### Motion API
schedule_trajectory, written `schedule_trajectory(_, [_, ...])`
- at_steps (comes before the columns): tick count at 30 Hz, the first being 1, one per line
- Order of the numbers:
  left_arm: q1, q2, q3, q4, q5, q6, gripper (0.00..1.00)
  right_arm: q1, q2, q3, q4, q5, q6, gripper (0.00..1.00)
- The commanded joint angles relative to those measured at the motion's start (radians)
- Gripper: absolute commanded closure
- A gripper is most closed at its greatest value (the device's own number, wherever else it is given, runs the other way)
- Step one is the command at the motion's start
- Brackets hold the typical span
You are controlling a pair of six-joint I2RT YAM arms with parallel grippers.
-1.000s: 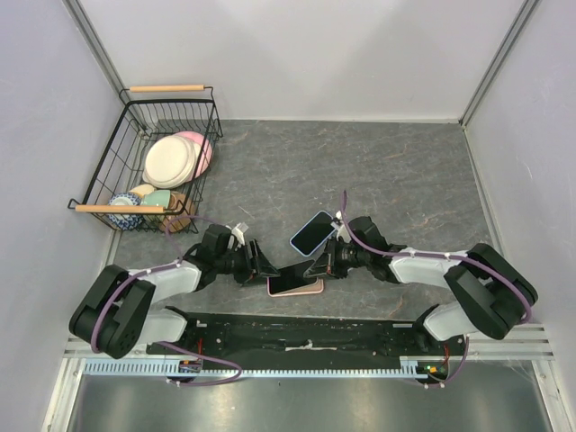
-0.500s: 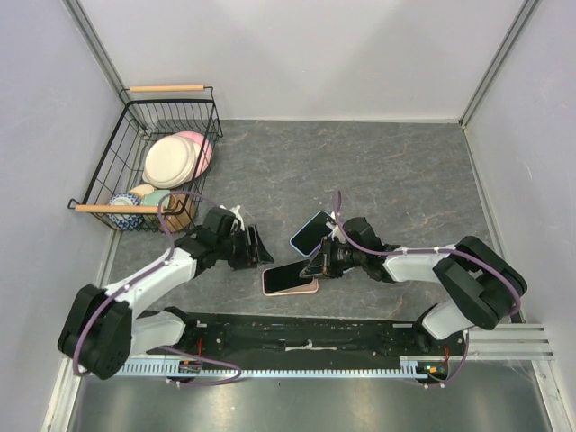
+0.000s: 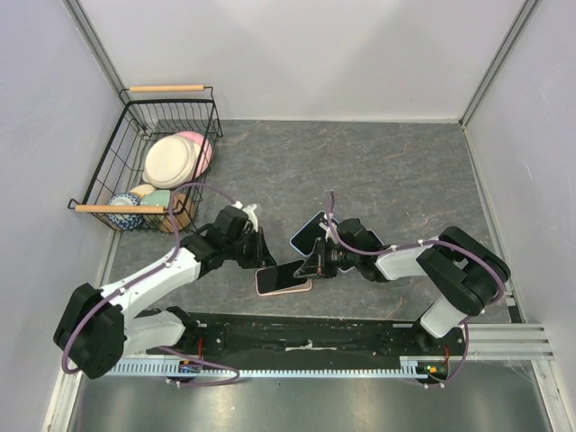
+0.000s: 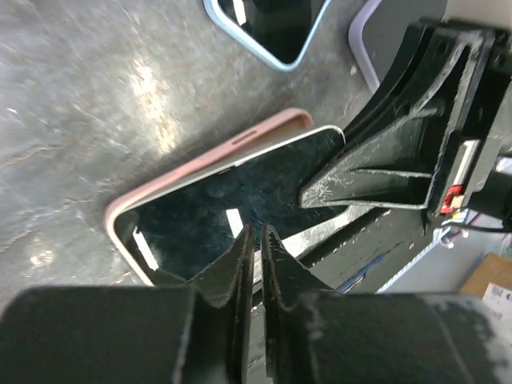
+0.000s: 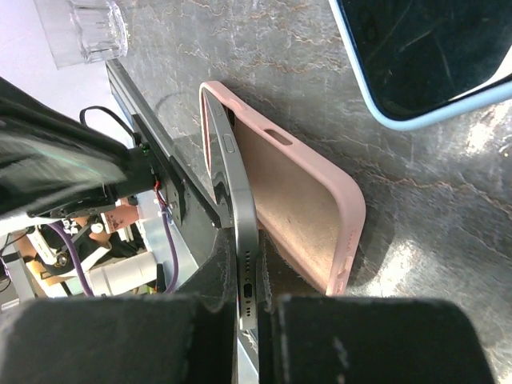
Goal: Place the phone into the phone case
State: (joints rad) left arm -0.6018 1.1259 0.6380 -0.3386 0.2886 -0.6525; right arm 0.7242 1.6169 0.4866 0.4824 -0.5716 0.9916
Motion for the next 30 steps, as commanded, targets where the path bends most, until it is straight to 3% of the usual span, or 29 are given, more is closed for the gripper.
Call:
schedule_trajectory(1, [-0.061,0.050,-0.044,0.108,0.014,-0.028,0.90,0.075,0.092,-0.011,-0.166,0.190,-0.045,1.00])
schedule_trajectory(7, [-0.090,0.126,-0.080,0.164,0.032,-0.050,0.98,0.125,0.130,0.000,-0.165,0.207,-0.002,0.98])
schedule_trajectory(17, [-0.104,0.192,-0.118,0.179,0.041,-0.053,0.98,0.219,0.205,0.001,-0.110,0.225,0.065,0.94])
schedule_trajectory(20, [-0.105,0.204,-0.129,0.179,0.050,-0.058,0.98,0.231,0.224,0.018,-0.139,0.236,0.059,0.90])
schedule_trajectory(30, [-0.108,0.270,-0.184,0.179,0.060,-0.084,0.98,0.250,0.238,0.078,-0.283,0.269,0.018,0.62])
